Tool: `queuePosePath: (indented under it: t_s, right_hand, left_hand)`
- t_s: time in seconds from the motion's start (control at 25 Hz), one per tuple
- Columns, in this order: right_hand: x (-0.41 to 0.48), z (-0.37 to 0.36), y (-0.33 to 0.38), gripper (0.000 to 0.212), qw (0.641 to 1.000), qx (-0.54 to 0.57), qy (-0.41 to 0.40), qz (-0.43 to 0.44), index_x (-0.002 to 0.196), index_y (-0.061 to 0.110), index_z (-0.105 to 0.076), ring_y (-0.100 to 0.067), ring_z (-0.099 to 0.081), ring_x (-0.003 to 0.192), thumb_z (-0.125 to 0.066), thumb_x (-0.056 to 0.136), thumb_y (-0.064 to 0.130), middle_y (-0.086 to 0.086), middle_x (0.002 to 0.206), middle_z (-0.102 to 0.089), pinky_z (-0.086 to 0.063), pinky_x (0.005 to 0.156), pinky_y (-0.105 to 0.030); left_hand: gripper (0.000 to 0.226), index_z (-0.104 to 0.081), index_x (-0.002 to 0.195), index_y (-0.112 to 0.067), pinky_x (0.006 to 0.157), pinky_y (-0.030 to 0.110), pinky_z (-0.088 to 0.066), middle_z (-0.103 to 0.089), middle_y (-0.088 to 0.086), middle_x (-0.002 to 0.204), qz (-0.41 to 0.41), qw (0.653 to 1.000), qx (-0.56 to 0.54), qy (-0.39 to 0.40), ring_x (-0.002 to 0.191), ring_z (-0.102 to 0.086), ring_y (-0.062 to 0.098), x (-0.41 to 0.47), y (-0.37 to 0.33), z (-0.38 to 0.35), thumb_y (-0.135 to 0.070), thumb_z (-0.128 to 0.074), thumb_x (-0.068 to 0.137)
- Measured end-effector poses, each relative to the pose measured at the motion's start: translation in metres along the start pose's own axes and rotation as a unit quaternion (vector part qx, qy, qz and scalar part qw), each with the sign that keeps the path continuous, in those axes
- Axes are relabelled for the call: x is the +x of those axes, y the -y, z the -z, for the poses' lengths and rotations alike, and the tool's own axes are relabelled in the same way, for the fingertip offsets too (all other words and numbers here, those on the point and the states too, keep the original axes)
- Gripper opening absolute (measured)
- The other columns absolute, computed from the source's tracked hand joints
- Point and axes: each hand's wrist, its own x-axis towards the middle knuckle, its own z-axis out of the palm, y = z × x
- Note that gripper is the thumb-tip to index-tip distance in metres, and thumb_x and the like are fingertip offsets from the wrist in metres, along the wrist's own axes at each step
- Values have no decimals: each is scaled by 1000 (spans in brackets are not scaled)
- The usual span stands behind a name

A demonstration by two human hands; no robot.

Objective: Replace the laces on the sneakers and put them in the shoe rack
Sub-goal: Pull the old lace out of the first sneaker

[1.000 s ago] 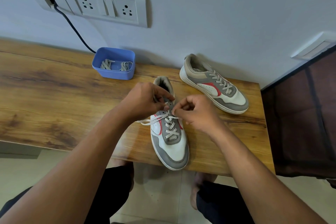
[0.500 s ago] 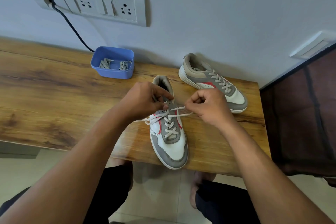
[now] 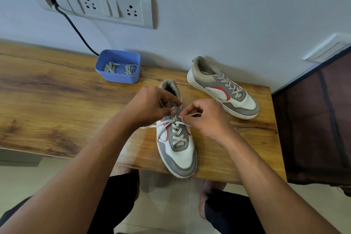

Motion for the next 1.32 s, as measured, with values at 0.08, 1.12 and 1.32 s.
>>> queuePosePath:
  t_s: [0.08,1.12,1.32]
  right_hand:
    - [3,3,-1,8,999,-23,-43,6,75,23,-78,-5,-69,66,-82,81,21,9,72,-74,-58,64,-33]
    - [1,17,-1,10,997,-57,-55,14,76,26,-76,-5,-69,68,-82,83,24,11,73,-74,-63,70,-43]
    - [3,30,-7,10,992,-91,-76,-29,75,25,-74,-7,-69,71,-81,81,28,11,75,-73,-59,66,-34]
  left_hand:
    - [30,-79,110,-36,65,12,-46,-73,-9,82,-3,1000,1,-1,74,-65,1,0,0,0,-28,-85,81]
    - [31,-78,111,-35,69,18,-51,-73,-10,83,-1,1000,-3,0,74,-65,0,-2,-3,1,-27,-85,82]
    - [30,-78,110,-36,62,11,-42,-72,-10,82,-6,1000,8,-11,67,-59,-6,-2,-5,-1,-26,-84,82]
